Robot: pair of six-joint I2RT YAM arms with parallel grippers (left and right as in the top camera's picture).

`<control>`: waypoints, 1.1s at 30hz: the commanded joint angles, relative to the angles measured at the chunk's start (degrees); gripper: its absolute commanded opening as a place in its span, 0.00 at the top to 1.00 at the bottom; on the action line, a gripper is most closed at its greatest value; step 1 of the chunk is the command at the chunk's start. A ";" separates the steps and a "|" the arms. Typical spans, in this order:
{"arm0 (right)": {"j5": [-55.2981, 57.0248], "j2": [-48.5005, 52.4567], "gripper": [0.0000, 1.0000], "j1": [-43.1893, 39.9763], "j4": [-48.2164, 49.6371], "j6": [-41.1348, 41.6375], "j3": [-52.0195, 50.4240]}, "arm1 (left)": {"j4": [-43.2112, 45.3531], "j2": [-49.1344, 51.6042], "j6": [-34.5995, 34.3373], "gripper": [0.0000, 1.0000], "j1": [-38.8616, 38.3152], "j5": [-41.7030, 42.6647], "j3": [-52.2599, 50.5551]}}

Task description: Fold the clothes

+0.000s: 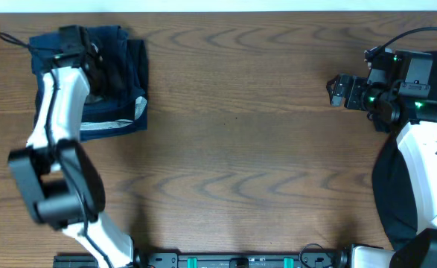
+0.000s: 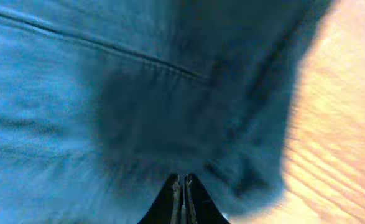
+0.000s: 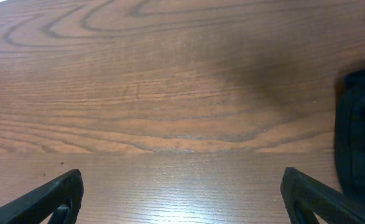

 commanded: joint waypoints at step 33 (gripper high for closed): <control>0.20 0.15 0.01 -0.42 0.00 0.11 -0.07 | -7.06 -16.41 -0.55 0.02 0.20 -1.01 1.01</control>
